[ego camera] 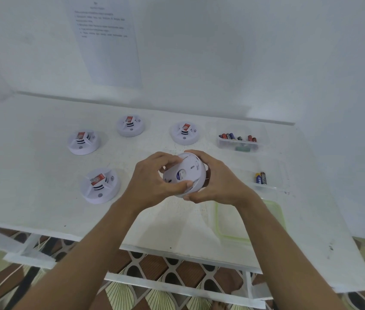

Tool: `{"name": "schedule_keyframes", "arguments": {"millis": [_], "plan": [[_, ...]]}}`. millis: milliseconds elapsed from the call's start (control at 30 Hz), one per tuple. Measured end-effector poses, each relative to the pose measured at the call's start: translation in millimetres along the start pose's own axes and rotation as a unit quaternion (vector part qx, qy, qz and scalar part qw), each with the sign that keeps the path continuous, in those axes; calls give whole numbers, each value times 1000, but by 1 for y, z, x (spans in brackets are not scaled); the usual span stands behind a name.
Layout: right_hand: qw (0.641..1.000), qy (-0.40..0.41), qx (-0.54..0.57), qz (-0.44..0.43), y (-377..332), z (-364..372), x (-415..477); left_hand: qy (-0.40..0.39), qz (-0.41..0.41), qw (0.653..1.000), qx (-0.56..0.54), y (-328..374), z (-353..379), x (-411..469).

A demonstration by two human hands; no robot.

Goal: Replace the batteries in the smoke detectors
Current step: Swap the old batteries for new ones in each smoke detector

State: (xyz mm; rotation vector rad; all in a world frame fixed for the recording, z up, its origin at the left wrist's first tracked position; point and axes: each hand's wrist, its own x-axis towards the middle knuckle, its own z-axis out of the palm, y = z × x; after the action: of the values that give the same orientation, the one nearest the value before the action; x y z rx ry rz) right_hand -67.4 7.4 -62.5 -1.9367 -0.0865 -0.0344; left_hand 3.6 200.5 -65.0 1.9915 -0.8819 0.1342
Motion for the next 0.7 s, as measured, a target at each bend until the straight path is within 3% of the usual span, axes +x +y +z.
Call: {"name": "schedule_keyframes", "arguments": {"millis": [233,533,700], "plan": [[1000,-5,-11,1,3,0,-1,-12,32,999,20,-6,-4,3],[1000,-1,-9,3,3,-1,2,27,10,1000,12,-1,5,-3],[1000,-8,-7,9,4,-2,2,0,-15,1000,16,0,4,0]]}}
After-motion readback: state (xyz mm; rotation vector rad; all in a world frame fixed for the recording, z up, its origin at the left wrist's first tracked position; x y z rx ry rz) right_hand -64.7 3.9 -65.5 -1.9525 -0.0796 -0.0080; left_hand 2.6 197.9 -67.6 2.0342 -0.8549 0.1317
